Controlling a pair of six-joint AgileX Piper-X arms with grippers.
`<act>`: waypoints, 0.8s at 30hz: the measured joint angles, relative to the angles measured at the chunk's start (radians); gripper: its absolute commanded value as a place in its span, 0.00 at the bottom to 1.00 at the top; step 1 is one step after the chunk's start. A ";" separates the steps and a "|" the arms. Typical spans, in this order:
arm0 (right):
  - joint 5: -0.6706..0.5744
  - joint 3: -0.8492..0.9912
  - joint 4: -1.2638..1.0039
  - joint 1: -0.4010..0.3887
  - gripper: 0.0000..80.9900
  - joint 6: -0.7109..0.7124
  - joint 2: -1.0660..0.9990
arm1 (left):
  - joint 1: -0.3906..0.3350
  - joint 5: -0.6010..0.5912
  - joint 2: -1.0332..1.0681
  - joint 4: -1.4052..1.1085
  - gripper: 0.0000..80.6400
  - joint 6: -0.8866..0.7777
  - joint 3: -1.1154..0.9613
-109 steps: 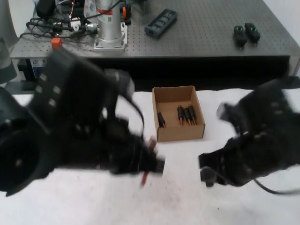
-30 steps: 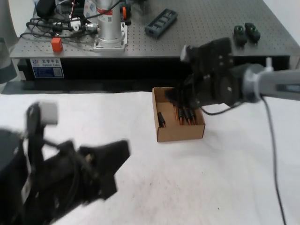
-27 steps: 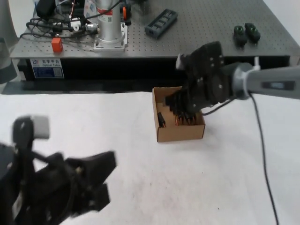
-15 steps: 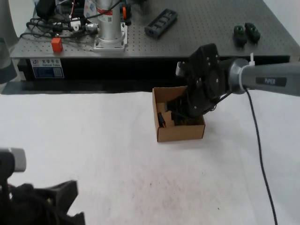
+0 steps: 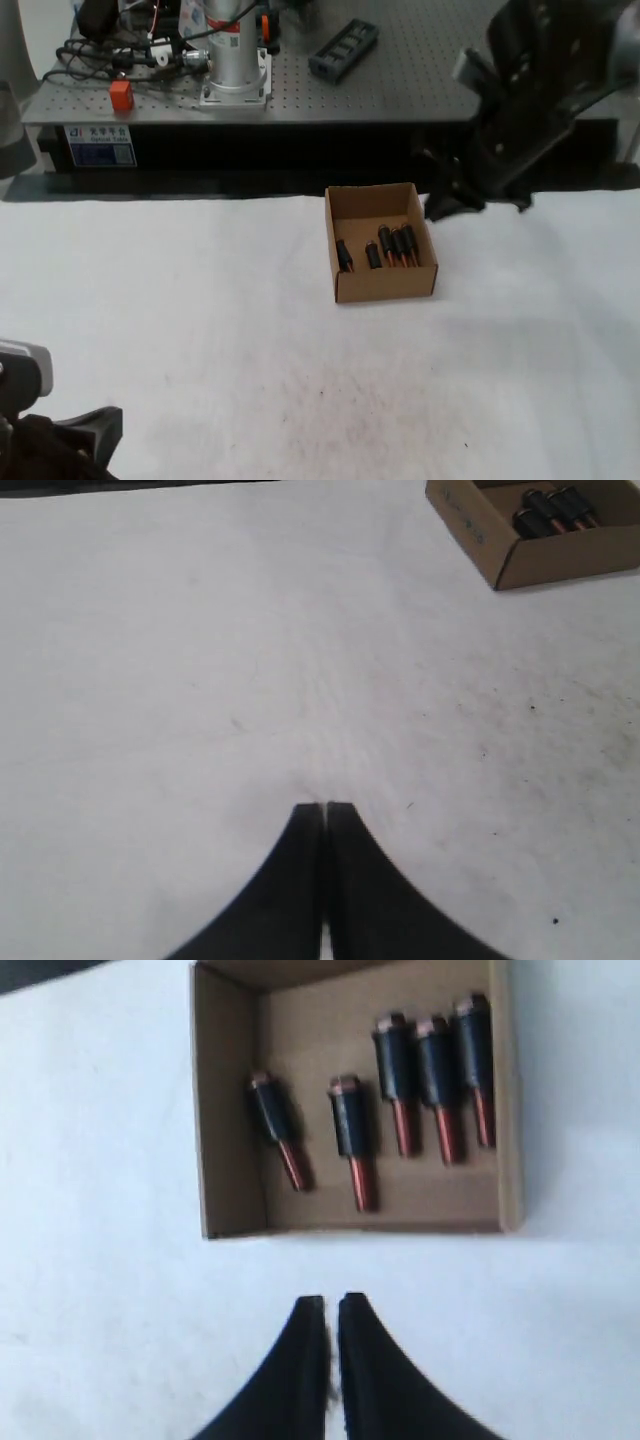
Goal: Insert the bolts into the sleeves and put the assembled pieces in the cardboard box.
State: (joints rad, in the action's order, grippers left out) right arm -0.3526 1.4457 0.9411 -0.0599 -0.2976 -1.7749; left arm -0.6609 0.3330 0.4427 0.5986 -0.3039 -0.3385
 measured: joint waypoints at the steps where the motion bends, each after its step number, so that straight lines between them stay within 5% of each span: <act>1: 0.000 0.000 0.008 0.000 0.06 0.000 0.002 | 0.000 0.002 -0.006 0.002 0.01 0.000 0.000; 9: -0.074 -0.155 0.235 0.001 0.06 0.019 0.063 | 0.000 0.005 -0.158 0.048 0.01 0.000 0.000; 24: -0.068 -0.847 -0.013 0.001 0.06 0.033 0.738 | 0.000 -0.007 -0.306 0.104 0.01 -0.010 0.000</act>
State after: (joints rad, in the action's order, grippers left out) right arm -0.4202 0.5986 0.9285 -0.0591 -0.2650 -1.0373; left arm -0.6609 0.3259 0.1365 0.7021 -0.3142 -0.3385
